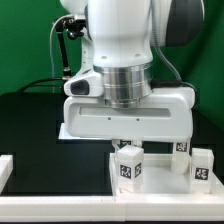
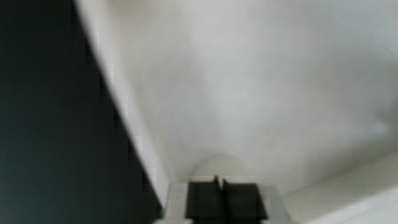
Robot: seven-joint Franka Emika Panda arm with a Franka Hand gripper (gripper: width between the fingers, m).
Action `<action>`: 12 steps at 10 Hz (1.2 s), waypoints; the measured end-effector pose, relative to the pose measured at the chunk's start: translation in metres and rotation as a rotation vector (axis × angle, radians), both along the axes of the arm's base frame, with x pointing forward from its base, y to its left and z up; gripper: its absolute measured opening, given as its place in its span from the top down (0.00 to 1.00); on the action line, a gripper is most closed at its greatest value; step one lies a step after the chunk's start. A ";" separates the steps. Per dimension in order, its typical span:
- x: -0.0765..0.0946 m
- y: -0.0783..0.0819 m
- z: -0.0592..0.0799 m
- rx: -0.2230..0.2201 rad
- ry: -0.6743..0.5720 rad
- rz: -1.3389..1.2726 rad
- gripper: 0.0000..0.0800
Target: Assemble square table
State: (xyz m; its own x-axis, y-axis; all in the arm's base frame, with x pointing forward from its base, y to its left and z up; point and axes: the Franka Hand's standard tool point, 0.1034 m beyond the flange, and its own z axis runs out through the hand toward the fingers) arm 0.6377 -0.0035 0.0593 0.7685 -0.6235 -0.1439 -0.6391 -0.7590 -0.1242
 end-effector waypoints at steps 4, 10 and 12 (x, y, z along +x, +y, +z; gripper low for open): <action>0.000 0.000 0.000 -0.003 -0.011 0.065 0.90; 0.019 0.005 0.034 -0.037 -0.135 0.665 0.21; 0.020 0.001 0.031 -0.044 -0.167 0.856 0.20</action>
Offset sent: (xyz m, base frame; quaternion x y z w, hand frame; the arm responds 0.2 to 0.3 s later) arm 0.0000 0.0000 0.0000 0.0000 0.0000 0.0000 1.0000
